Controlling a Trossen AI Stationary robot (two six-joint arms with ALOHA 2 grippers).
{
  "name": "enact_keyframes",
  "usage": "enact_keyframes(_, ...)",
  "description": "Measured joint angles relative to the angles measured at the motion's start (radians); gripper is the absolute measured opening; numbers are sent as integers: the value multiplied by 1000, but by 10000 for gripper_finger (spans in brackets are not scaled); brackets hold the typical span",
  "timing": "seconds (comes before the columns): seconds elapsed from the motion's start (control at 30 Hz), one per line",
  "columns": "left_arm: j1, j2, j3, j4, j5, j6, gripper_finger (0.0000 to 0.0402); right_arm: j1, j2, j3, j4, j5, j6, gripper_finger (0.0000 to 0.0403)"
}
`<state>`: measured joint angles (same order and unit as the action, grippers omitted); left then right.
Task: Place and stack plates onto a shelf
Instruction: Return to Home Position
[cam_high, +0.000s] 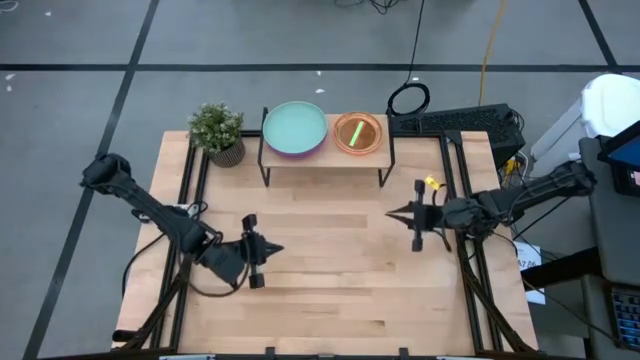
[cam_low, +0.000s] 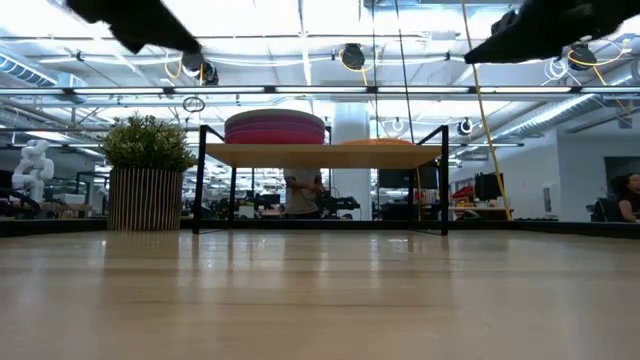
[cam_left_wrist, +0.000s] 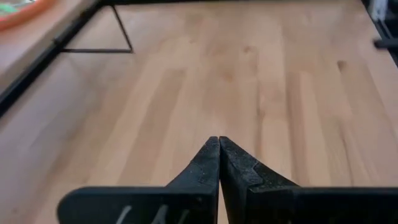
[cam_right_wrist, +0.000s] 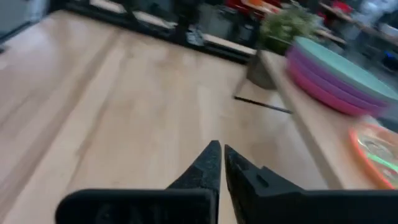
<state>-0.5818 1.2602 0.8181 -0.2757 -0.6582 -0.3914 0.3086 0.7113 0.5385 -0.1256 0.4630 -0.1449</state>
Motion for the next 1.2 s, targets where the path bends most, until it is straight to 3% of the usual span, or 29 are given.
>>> enact_keyframes(0.23,-48,-3,-98,28,-2,-7,4,15,-28,-108,88,-52,-75,1)
enact_keyframes(0.53,-8,-49,-275,223,7,73,4,14,-54,-220,167,-50,-155,1)
enact_keyframes(0.8,70,-237,-436,377,96,206,3,14,-146,-307,222,-81,-188,0)
enact_keyframes(0.97,96,-382,-505,395,162,247,3,8,-205,-344,253,-127,-209,0)
enact_keyframes(1.2,110,-537,-570,394,170,329,3,-32,-242,-384,290,-207,-204,0)
